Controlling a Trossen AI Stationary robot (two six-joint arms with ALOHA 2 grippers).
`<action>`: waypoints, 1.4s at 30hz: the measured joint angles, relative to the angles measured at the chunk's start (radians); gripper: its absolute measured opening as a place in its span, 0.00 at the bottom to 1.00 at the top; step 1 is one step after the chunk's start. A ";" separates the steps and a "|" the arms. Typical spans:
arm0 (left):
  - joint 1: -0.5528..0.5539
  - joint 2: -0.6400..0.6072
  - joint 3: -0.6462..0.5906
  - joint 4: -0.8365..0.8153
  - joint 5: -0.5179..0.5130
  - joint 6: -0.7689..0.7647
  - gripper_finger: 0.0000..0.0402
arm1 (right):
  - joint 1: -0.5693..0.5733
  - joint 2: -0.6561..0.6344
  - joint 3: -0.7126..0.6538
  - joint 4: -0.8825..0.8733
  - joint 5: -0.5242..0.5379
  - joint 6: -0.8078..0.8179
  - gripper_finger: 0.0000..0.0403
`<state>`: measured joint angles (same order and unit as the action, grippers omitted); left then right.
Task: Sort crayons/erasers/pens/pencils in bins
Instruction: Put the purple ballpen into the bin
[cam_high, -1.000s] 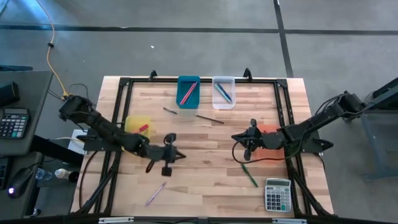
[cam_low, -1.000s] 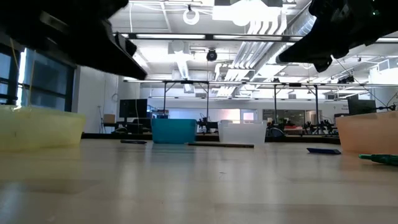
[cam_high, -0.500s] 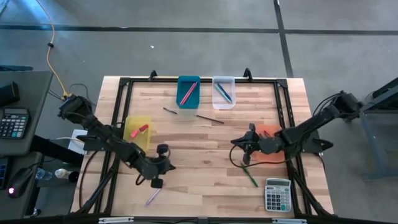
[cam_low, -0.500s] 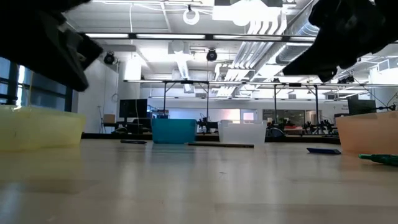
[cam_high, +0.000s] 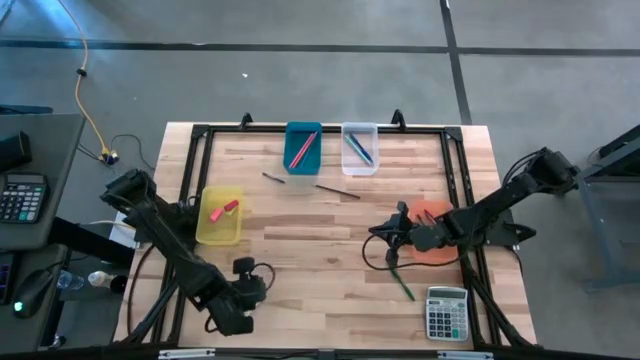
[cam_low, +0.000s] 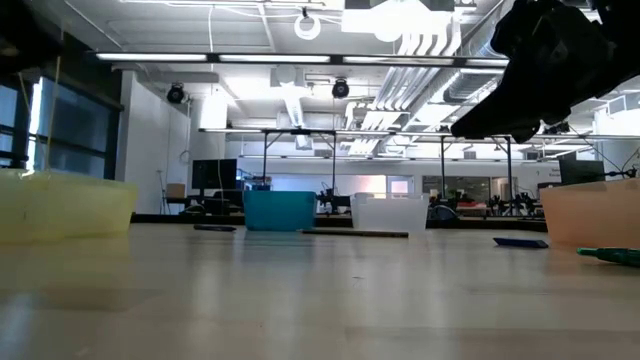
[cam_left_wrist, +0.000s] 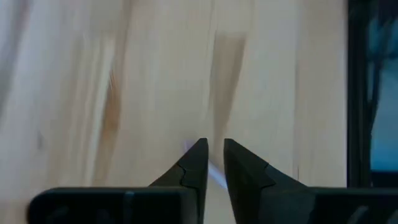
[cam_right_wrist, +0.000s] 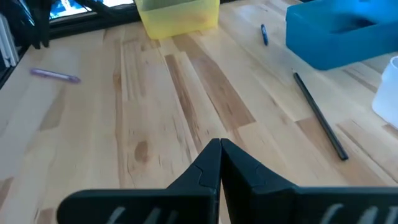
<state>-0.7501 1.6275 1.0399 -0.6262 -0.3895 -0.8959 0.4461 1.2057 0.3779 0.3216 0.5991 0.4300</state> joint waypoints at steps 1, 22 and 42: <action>-0.004 0.012 0.010 -0.023 0.025 -0.023 0.12 | 0.000 0.000 0.000 0.002 0.000 -0.001 0.00; -0.005 0.084 0.061 -0.117 0.204 -0.379 0.34 | 0.000 0.000 0.000 0.002 0.000 -0.027 0.00; 0.003 0.224 0.060 -0.073 0.243 -0.444 0.36 | 0.000 0.000 0.000 0.002 0.000 -0.027 0.00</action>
<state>-0.7467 1.8513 1.1004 -0.6991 -0.1465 -1.3399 0.4458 1.2053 0.3782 0.3233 0.5987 0.4030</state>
